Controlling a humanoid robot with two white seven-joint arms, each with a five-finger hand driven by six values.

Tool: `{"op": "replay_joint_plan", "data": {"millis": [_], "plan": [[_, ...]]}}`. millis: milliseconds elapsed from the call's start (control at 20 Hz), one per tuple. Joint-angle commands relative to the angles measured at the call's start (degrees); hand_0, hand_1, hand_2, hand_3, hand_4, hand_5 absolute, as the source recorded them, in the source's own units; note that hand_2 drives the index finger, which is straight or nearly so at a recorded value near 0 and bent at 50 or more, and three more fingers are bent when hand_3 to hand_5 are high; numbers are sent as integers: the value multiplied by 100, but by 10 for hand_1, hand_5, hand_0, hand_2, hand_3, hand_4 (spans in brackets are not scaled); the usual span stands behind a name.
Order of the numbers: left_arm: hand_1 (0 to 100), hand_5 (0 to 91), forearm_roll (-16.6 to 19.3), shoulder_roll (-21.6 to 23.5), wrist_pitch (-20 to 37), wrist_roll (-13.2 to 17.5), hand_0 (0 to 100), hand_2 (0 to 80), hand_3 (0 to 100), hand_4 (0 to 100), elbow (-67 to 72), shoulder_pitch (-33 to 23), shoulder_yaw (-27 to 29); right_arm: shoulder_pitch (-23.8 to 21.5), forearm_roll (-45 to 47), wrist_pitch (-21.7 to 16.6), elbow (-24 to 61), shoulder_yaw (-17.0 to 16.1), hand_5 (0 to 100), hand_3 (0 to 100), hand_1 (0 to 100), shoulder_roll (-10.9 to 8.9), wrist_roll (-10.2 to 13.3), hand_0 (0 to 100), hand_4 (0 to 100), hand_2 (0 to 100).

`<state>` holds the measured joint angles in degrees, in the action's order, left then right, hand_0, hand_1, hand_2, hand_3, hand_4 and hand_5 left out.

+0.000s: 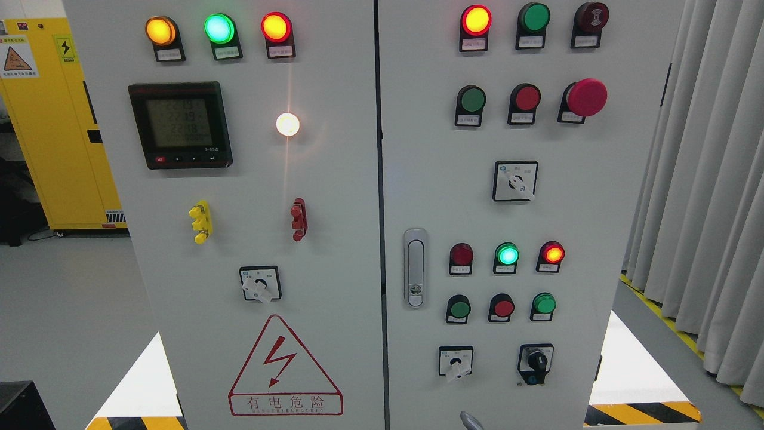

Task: Press green start button

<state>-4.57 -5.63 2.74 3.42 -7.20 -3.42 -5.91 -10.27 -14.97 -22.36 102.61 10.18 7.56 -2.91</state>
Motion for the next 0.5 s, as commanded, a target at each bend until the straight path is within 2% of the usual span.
{"op": "replay_joint_plan", "data": {"millis": [0,450], "plan": [[556,0,0,0,-1,1,120,0,0,0,0,-1,3,34,12,13,-4,-7,0,0,741,0,10,531,0,0],[556,0,0,0,-1,1,120,0,0,0,0,-1,3,16,170,39,5,-87,0,0,739,-9,10,529,0,0]]}}
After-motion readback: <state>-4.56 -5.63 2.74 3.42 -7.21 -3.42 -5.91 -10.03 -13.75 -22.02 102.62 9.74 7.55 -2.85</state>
